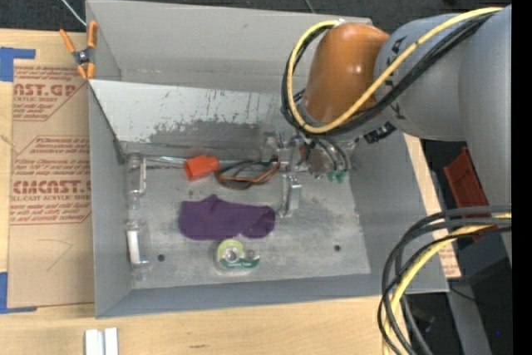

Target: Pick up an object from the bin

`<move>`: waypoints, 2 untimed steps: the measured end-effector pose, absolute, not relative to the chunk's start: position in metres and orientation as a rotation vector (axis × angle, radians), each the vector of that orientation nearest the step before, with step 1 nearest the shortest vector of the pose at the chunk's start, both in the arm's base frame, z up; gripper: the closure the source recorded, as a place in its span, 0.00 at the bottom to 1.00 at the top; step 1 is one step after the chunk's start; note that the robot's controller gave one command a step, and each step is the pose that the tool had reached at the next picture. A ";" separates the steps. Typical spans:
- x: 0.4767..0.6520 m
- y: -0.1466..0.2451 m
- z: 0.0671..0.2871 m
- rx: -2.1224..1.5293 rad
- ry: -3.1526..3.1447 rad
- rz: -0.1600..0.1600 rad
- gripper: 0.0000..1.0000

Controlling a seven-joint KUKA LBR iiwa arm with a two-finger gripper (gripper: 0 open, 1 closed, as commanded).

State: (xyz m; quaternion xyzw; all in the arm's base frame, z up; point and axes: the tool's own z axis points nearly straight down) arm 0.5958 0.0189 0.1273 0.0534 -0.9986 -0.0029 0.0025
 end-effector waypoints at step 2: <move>0.535 0.052 0.077 0.245 -3.128 -0.009 1.00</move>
Offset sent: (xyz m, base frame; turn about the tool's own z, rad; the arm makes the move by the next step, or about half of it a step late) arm -0.0612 0.0330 -0.0499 -0.0495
